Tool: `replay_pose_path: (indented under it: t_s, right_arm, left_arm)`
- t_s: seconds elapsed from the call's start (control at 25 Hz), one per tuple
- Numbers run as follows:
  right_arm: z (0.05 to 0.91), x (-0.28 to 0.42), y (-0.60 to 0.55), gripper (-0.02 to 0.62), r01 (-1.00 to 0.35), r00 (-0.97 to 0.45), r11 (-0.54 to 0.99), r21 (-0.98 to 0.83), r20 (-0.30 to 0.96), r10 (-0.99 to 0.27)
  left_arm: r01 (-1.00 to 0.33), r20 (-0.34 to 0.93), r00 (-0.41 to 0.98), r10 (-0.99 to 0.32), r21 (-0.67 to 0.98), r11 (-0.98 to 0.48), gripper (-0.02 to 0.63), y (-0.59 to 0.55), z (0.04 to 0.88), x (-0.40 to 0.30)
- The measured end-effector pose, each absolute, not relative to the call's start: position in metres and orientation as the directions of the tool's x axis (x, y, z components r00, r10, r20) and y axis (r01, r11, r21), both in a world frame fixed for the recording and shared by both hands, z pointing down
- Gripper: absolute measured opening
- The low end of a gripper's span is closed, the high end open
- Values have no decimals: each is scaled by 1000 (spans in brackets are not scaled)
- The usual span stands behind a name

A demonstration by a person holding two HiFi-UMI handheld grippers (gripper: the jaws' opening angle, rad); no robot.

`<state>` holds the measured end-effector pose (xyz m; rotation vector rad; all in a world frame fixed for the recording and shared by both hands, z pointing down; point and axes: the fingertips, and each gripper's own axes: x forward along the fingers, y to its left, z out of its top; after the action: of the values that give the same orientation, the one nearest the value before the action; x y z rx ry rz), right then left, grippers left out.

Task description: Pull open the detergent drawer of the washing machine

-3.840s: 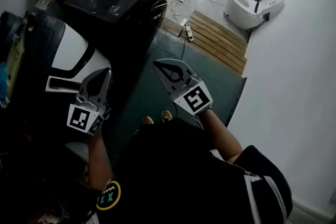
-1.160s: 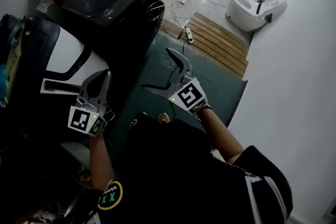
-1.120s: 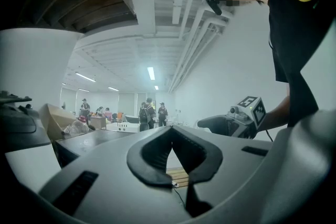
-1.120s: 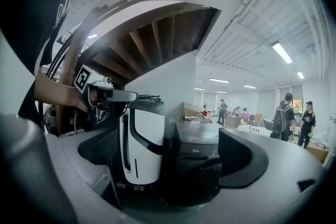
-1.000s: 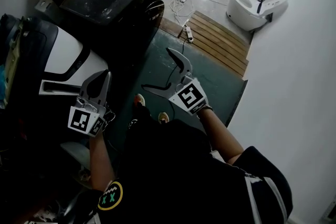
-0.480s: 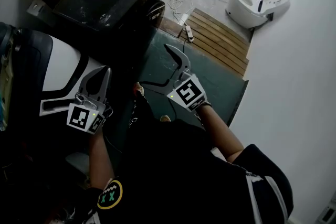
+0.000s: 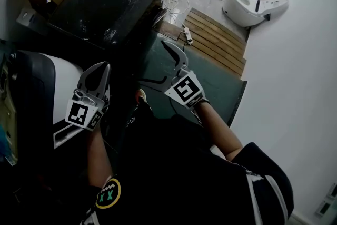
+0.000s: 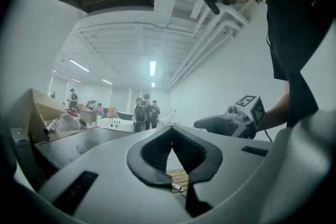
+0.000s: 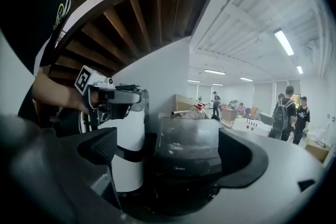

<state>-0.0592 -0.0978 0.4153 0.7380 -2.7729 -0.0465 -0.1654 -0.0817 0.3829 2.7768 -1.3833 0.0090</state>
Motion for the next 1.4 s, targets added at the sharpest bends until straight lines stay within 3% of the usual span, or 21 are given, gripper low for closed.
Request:
replay_pose_path:
  t_s: [0.72,0.92,1.12,1.4]
  right_arm:
    - [452,-111,-185,600,-484,-819,874,46,327,-471]
    - [508,-106,-204,600,-437,-885,858,-272,299,-356]
    - [575,-109,-224,600,-335,-941,664,-669,203,-270]
    - [657,-112,-253,591,-236,-961,439,-867,143,-235]
  left_arm:
    - [-772,16,633,-774,74,-631,18,-168,391,-203]
    - [-786,27,616,-787,71,-614,18,-175,391,-197]
    - [-800,53,599,-799,67,-596,18,-176,392,-192]
    - [-823,107,568,-816,61,-565,18,-170,400,-191]
